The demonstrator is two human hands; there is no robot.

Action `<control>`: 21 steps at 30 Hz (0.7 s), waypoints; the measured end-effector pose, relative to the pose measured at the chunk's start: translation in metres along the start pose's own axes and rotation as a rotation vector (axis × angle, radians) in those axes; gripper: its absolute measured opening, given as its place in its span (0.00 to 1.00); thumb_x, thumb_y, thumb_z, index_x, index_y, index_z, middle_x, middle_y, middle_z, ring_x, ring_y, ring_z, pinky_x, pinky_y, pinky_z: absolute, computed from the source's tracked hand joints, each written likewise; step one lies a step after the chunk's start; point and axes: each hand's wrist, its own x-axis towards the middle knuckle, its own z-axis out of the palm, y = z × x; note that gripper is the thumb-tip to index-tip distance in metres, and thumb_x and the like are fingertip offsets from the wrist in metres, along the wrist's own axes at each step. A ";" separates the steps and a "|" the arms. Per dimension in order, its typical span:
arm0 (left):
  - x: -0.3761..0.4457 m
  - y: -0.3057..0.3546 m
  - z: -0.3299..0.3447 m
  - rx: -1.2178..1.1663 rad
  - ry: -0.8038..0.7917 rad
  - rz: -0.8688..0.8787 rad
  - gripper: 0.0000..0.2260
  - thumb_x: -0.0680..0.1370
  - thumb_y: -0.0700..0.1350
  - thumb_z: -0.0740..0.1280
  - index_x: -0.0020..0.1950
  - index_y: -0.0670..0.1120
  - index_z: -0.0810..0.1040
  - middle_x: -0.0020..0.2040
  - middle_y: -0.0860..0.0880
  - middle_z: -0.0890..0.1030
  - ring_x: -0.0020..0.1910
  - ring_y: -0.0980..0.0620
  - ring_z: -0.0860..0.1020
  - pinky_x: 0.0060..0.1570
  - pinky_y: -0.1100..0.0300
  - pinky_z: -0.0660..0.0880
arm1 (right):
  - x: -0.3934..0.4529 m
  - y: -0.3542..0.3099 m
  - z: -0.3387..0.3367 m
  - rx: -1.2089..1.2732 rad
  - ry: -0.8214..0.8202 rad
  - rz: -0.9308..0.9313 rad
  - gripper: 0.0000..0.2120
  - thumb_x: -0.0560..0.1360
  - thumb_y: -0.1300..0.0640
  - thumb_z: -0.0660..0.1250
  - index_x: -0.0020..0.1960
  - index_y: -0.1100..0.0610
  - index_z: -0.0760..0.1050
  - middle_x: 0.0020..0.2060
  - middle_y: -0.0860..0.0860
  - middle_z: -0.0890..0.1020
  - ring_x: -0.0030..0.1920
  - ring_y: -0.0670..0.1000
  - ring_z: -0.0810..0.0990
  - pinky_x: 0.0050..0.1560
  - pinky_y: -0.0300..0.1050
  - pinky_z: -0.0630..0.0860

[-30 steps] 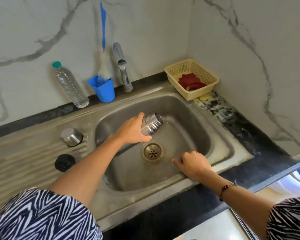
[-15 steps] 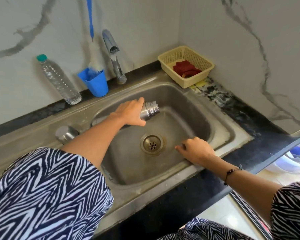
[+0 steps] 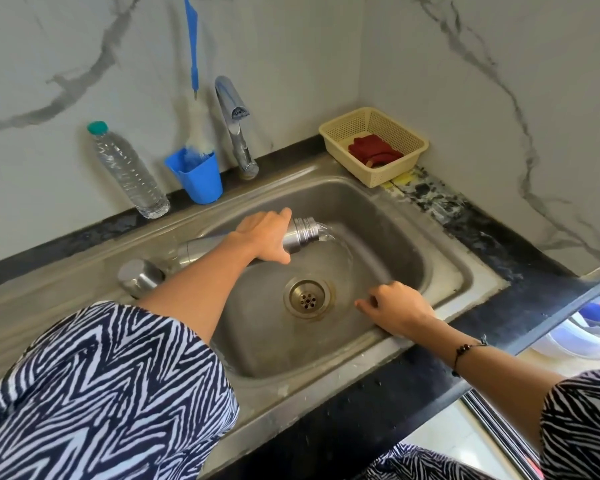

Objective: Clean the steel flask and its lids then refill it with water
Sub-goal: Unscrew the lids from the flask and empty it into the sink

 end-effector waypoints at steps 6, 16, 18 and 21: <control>0.000 -0.003 0.002 0.021 -0.024 -0.023 0.29 0.66 0.53 0.75 0.59 0.44 0.66 0.39 0.49 0.71 0.40 0.46 0.74 0.37 0.53 0.75 | 0.000 0.000 0.000 -0.008 -0.007 0.000 0.23 0.78 0.40 0.55 0.40 0.57 0.78 0.34 0.50 0.78 0.36 0.51 0.76 0.36 0.42 0.68; 0.001 -0.001 -0.004 0.010 -0.061 -0.021 0.27 0.67 0.51 0.75 0.58 0.44 0.66 0.38 0.50 0.69 0.40 0.46 0.73 0.35 0.55 0.70 | 0.001 0.001 0.001 -0.008 -0.021 0.007 0.24 0.78 0.40 0.55 0.40 0.58 0.77 0.34 0.52 0.79 0.36 0.52 0.77 0.36 0.43 0.69; 0.001 -0.002 -0.003 0.022 -0.068 -0.019 0.28 0.67 0.52 0.75 0.59 0.44 0.66 0.38 0.50 0.69 0.40 0.46 0.73 0.36 0.55 0.71 | 0.001 0.001 0.000 -0.002 -0.024 0.008 0.24 0.78 0.40 0.55 0.40 0.58 0.77 0.35 0.52 0.79 0.37 0.52 0.77 0.36 0.44 0.71; 0.000 -0.003 -0.002 0.032 -0.078 -0.021 0.28 0.67 0.52 0.75 0.59 0.44 0.66 0.38 0.50 0.69 0.39 0.46 0.73 0.35 0.55 0.70 | 0.000 0.001 0.000 0.008 -0.036 0.011 0.24 0.78 0.40 0.55 0.40 0.58 0.77 0.35 0.52 0.79 0.36 0.52 0.77 0.36 0.44 0.72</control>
